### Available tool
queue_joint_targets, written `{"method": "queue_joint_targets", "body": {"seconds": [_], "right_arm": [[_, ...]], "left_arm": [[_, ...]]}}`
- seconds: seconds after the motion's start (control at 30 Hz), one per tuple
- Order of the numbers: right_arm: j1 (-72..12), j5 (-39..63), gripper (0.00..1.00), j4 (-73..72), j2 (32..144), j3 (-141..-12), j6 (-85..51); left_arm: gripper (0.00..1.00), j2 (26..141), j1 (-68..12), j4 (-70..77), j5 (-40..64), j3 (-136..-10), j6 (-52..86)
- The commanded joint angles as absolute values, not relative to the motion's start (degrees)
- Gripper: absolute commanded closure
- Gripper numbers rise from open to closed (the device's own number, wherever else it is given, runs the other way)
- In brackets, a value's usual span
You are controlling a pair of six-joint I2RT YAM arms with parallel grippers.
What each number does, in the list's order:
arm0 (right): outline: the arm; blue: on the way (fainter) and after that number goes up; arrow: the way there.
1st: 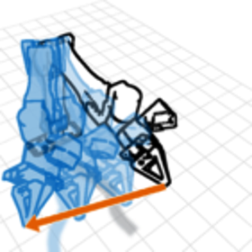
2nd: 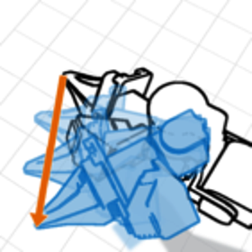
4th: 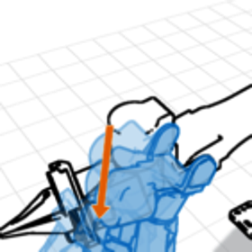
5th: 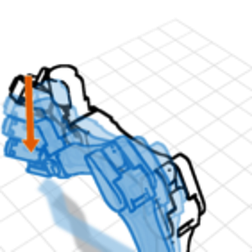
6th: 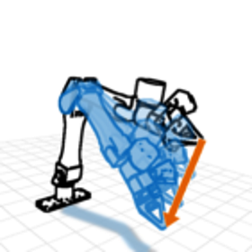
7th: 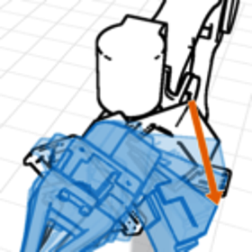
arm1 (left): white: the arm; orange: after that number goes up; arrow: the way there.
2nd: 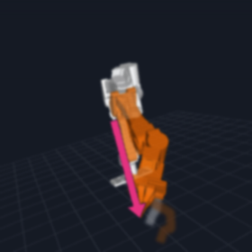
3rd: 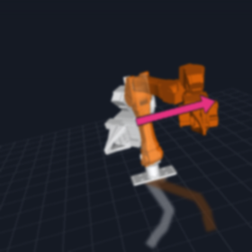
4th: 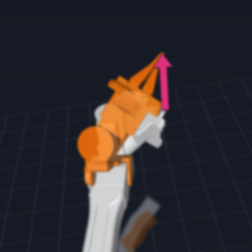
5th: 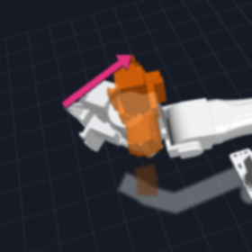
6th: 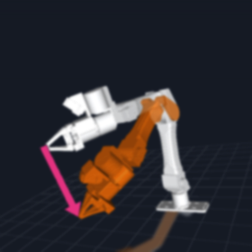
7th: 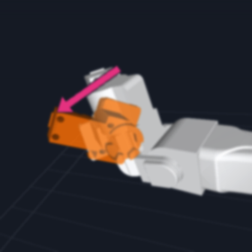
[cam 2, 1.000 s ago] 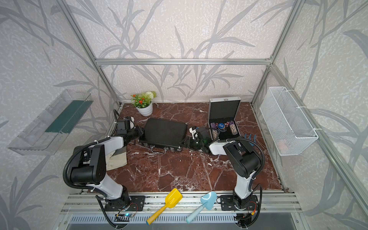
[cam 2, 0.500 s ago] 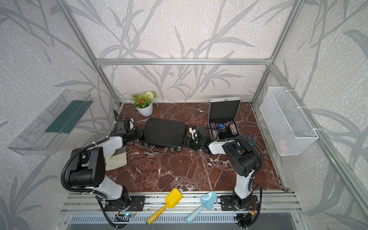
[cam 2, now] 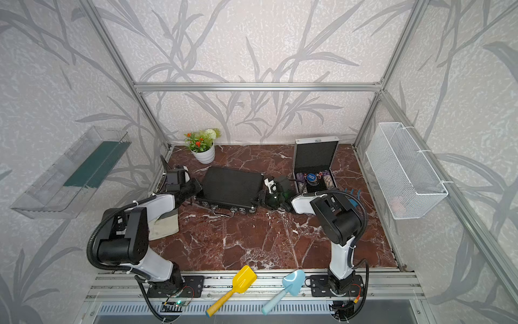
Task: Open the poker set cases
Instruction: Adjust the poker set case at the center of the board.
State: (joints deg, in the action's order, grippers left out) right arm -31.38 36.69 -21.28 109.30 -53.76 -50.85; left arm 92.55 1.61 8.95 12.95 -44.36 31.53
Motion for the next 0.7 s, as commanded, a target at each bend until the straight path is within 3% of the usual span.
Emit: {"method": "queue_joint_targets", "body": {"seconds": [0.0,0.67], "right_arm": [[-31.71,31.99,0.48,-23.05,112.98,-58.78,-49.13],[-31.91,21.01,0.51,-11.83,116.56,-70.30,-42.81]], "left_arm": [[0.90,98.68,-5.21,-10.11,27.16,-38.25,35.61],[0.91,99.75,-6.19,-6.65,28.75,-36.72,36.99]]}}
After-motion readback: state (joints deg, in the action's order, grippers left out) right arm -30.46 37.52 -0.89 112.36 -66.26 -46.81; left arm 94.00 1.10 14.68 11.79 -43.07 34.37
